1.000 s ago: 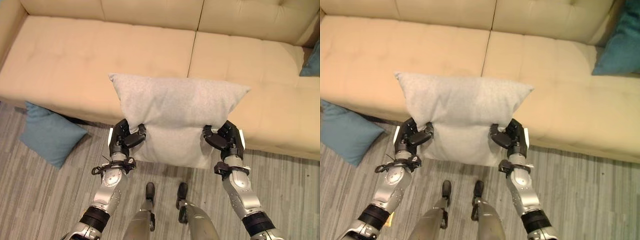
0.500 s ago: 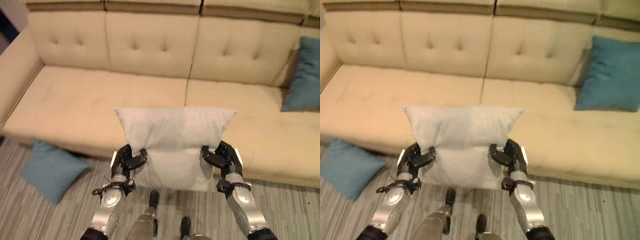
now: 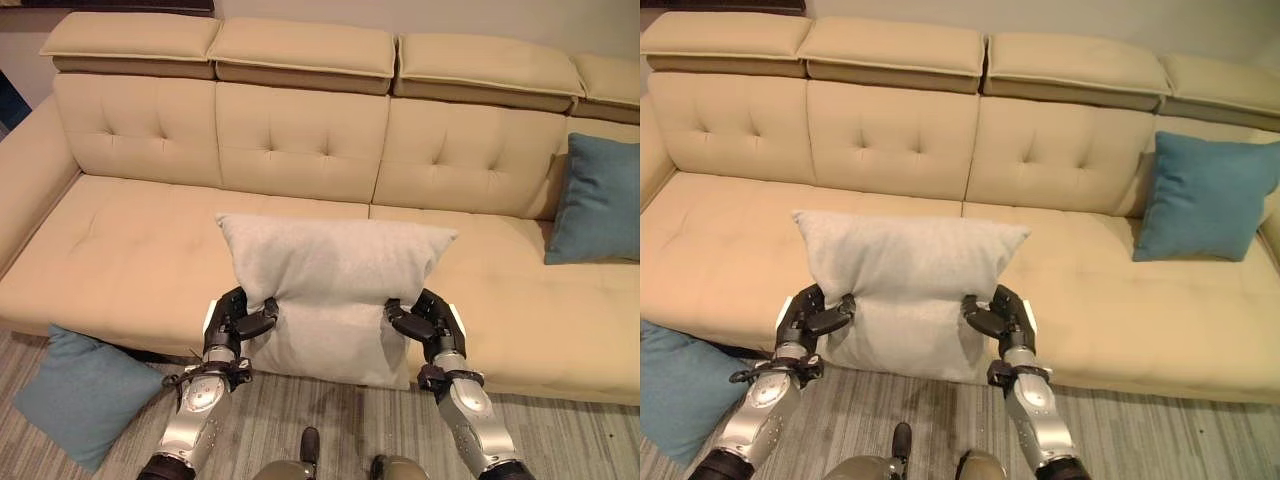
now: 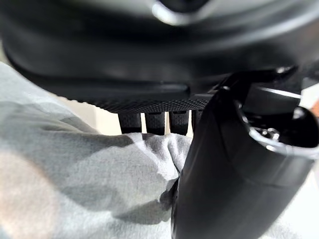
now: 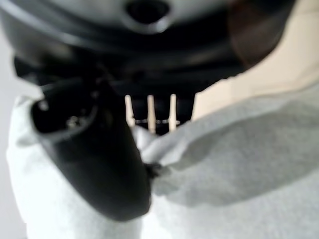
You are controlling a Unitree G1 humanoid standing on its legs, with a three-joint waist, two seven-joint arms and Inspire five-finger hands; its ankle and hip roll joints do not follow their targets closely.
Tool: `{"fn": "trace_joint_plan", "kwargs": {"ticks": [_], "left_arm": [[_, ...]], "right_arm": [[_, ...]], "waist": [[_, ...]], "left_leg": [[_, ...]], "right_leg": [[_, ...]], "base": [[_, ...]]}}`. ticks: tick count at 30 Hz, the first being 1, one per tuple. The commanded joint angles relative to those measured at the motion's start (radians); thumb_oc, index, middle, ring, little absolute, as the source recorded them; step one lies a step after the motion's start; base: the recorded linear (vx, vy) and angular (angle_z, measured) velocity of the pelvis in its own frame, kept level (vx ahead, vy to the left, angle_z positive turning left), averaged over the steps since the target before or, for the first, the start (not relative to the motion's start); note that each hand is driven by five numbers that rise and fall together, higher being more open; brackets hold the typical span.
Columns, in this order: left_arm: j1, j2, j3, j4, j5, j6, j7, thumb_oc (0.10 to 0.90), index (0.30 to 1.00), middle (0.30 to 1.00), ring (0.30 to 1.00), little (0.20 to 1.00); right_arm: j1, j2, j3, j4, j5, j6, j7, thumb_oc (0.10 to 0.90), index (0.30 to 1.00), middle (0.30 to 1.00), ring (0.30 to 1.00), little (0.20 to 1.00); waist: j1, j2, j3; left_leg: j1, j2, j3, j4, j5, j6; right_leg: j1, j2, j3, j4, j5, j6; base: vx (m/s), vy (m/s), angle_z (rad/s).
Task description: Pick up all the scattered cushions and arrange them neatly on the sofa.
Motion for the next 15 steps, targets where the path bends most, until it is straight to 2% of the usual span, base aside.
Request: {"fn": "trace_joint_plan", "kwargs": {"ticks": [1,3,4,7,9,10,12,14,15], "left_arm": [[-0.064,-0.068,-0.064,-0.127,0.055,-0.107,-0.098,0.4,0.3,0.3,0.3,0.3],[-0.06,-0.079,-0.064,-0.125,0.05,-0.107,-0.099,0.4,0.3,0.3,0.3,0.3],[-0.062,-0.086,-0.067,-0.124,0.043,-0.109,-0.101,0.4,0.3,0.3,0.3,0.3],[-0.071,-0.097,-0.078,-0.115,0.036,-0.108,-0.102,0.4,0.3,0.3,0.3,0.3],[-0.079,-0.101,-0.082,-0.108,0.032,-0.106,-0.101,0.4,0.3,0.3,0.3,0.3],[-0.079,-0.105,-0.08,-0.105,0.027,-0.103,-0.105,0.4,0.3,0.3,0.3,0.3],[-0.076,-0.105,-0.081,-0.101,0.032,-0.095,-0.106,0.4,0.3,0.3,0.3,0.3],[-0.079,-0.102,-0.082,-0.095,0.039,-0.087,-0.103,0.4,0.3,0.3,0.3,0.3],[-0.079,-0.102,-0.082,-0.095,0.039,-0.086,-0.103,0.4,0.3,0.3,0.3,0.3]], "right_arm": [[-0.099,0.008,0.038,-0.142,0.014,-0.126,0.088,0.4,0.3,0.3,0.3,0.3],[-0.083,0.005,0.032,-0.141,0.011,-0.127,0.089,0.4,0.3,0.3,0.3,0.3],[-0.065,-0.001,0.019,-0.14,0.013,-0.13,0.083,0.4,0.3,0.3,0.3,0.3],[-0.054,-0.01,0.005,-0.143,0.019,-0.138,0.075,0.4,0.3,0.3,0.3,0.3],[-0.05,-0.019,-0.002,-0.143,0.024,-0.141,0.069,0.4,0.3,0.3,0.3,0.3],[-0.044,-0.028,-0.01,-0.142,0.029,-0.138,0.066,0.4,0.3,0.3,0.3,0.3],[-0.043,-0.028,-0.014,-0.14,0.027,-0.138,0.062,0.4,0.3,0.3,0.3,0.3],[-0.048,-0.027,-0.013,-0.135,0.022,-0.134,0.059,0.4,0.3,0.3,0.3,0.3],[-0.049,-0.027,-0.013,-0.135,0.022,-0.134,0.059,0.4,0.3,0.3,0.3,0.3]], "waist": [[-0.026,-0.002,-0.107],[-0.024,-0.008,-0.117],[-0.027,-0.015,-0.121],[-0.037,-0.023,-0.118],[-0.041,-0.027,-0.113],[-0.041,-0.034,-0.106],[-0.035,-0.042,-0.109],[-0.025,-0.039,-0.11],[-0.024,-0.04,-0.11]], "left_leg": [[0.056,0.046,-0.05,0.07,-0.169,-0.086],[0.055,0.055,-0.052,0.077,-0.176,-0.106],[0.039,0.069,-0.055,0.113,-0.183,-0.134],[0.001,0.086,-0.051,0.187,-0.193,-0.153],[-0.038,0.102,-0.044,0.258,-0.18,-0.165],[-0.092,0.12,-0.022,0.313,-0.168,-0.166],[-0.12,0.117,-0.009,0.284,-0.17,-0.157],[-0.148,0.111,-0.003,0.205,-0.114,-0.16],[-0.147,0.11,-0.002,0.202,-0.113,-0.16]], "right_leg": [[0.119,0.041,-0.05,-0.177,0.112,0.025],[0.153,0.053,-0.058,-0.2,0.109,0.015],[0.18,0.061,-0.075,-0.22,0.103,0.002],[0.205,0.068,-0.099,-0.234,0.089,-0.015],[0.217,0.074,-0.108,-0.237,0.081,-0.03],[0.238,0.074,-0.119,-0.245,0.066,-0.043],[0.252,0.076,-0.119,-0.251,0.059,-0.042],[0.276,0.091,-0.111,-0.255,0.046,-0.04],[0.276,0.09,-0.111,-0.255,0.046,-0.04]], "base": [[0.16,-0.126,0.33],[0.15,-0.177,0.4],[0.1,-0.169,0.46],[0.07,-0.15,0.5],[0.08,-0.134,0.55],[0.17,-0.104,0.38],[0.16,-0.037,0.1],[0.13,0.023,0.06],[0.08,0.043,-0.04]]}}
